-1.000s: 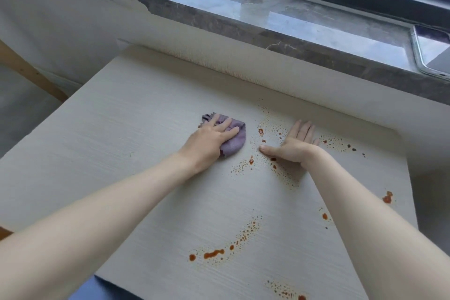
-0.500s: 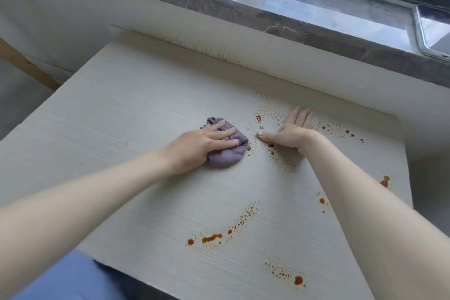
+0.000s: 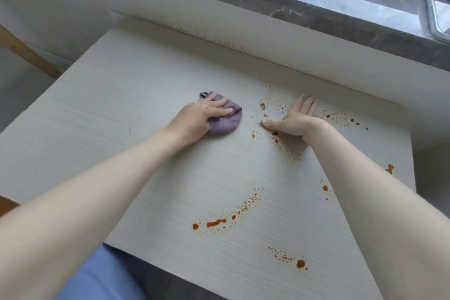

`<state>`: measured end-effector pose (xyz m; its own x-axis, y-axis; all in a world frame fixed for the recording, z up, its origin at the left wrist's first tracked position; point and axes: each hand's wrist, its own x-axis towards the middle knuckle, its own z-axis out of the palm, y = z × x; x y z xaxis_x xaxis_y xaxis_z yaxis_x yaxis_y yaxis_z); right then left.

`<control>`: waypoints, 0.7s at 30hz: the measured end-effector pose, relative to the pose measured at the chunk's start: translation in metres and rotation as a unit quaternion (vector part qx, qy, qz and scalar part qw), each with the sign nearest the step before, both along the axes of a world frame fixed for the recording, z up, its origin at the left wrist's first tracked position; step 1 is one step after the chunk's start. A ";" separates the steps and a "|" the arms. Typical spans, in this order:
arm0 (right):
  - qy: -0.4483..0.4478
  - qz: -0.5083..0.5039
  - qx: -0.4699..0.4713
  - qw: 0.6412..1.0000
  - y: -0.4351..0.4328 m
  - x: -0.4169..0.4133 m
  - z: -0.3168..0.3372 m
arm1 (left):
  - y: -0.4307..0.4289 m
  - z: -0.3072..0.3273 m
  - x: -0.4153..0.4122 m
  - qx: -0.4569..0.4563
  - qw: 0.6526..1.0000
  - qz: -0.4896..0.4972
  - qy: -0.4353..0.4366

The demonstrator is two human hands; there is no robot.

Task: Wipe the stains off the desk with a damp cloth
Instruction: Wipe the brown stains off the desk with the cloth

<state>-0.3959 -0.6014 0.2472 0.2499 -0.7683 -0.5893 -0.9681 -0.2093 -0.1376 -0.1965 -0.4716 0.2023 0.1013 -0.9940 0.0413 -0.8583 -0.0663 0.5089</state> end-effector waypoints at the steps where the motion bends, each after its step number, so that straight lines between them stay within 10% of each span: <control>1: 0.002 0.001 -0.002 1.000 0.000 0.000 0.000 | -0.004 0.002 -0.012 0.007 0.998 0.054 0.009; 8: -0.001 0.001 -0.012 1.000 -0.003 0.000 -0.005 | 0.042 -0.001 -0.012 0.021 0.987 -0.158 0.015; 13: -0.005 -0.002 -0.013 1.000 -0.004 -0.001 -0.008 | 0.015 0.004 -0.013 0.033 0.997 0.068 0.000; 21: -0.113 -0.071 -0.173 0.976 0.018 -0.006 -0.014 | 0.035 0.008 -0.011 0.074 0.995 -0.059 -0.020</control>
